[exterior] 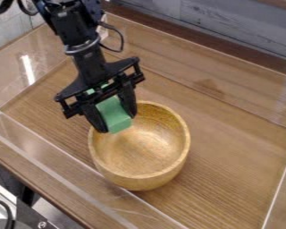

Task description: Remove the green block from inside the brown bowl and put it on the table

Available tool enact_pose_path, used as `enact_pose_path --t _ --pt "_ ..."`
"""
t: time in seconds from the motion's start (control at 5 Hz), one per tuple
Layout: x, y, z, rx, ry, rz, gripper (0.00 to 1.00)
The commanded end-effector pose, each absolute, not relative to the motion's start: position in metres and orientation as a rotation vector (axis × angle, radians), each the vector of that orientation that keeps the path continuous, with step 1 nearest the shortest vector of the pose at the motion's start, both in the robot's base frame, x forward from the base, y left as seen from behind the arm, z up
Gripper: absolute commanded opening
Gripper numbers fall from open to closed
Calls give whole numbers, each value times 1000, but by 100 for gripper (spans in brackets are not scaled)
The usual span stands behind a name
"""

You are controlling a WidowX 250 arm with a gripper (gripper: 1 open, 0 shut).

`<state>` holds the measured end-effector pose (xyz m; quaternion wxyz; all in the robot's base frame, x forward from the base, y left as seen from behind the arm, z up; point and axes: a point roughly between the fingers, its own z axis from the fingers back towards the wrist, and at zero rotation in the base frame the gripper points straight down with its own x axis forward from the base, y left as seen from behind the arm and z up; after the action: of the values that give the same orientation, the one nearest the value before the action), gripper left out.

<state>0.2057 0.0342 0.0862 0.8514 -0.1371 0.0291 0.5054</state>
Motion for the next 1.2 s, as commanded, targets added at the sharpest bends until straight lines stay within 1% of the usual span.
enact_pose_path --t 0.0,1.0 --pt "215 42 97 -302 12 1074 0" --pt "217 56 102 -319 -6 1104 0"
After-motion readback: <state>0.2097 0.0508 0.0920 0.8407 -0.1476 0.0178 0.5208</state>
